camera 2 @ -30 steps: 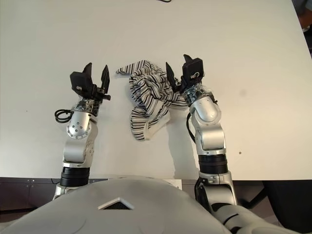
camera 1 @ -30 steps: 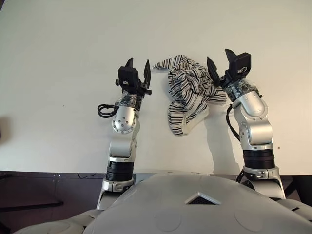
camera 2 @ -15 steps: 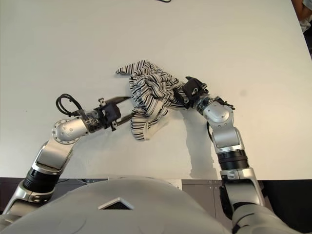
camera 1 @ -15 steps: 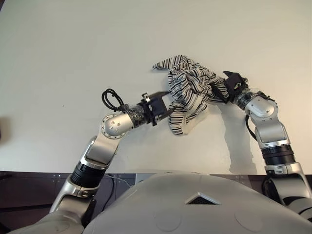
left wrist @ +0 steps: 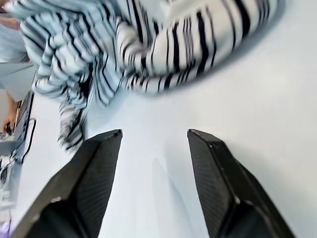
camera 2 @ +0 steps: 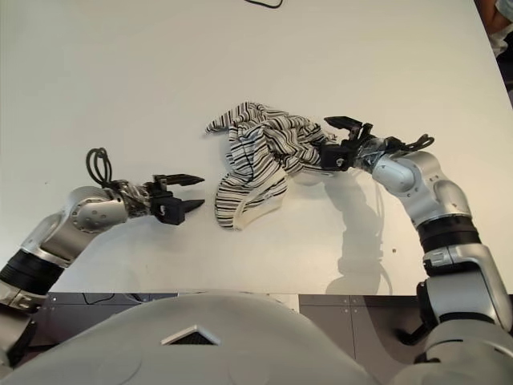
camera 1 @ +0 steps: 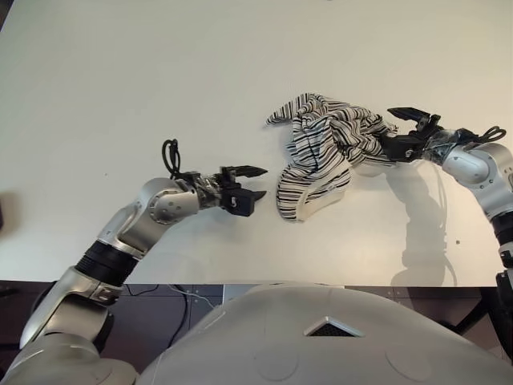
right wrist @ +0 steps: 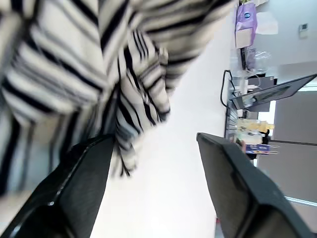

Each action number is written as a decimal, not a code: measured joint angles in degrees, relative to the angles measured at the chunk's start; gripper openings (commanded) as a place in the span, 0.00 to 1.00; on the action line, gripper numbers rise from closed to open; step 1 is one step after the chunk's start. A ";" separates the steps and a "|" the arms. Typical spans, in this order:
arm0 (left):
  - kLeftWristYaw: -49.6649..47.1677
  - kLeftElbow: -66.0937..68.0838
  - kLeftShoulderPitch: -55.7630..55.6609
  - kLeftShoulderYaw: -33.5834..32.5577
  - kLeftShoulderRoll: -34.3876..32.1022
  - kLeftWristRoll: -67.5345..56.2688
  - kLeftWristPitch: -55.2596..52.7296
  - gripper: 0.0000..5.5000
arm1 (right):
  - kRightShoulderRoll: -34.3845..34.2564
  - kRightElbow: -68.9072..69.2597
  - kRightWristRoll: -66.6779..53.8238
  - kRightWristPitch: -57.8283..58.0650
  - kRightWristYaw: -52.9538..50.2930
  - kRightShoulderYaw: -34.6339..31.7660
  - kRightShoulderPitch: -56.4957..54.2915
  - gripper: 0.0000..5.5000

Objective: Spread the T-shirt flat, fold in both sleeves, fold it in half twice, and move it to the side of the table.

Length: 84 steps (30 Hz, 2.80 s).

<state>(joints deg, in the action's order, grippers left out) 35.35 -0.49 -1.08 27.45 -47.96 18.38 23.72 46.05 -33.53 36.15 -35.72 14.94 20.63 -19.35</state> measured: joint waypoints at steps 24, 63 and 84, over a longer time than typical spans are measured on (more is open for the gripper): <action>-0.87 -7.39 0.33 0.66 18.39 -8.03 -23.29 0.45 | -4.87 2.34 -25.62 -4.50 30.45 4.99 -0.82 0.55; 7.13 -3.67 5.91 -8.91 0.11 -10.83 -11.61 0.46 | -6.05 9.85 -6.97 -15.58 14.76 5.75 3.60 0.46; 3.45 -1.76 6.69 -8.72 0.20 -6.31 -5.10 0.46 | 2.61 30.20 -46.77 10.08 42.39 5.20 6.13 0.02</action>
<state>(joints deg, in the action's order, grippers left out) 38.80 -2.25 5.61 18.73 -47.76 12.07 18.61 48.66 -3.33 -10.62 -25.65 57.33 25.84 -13.21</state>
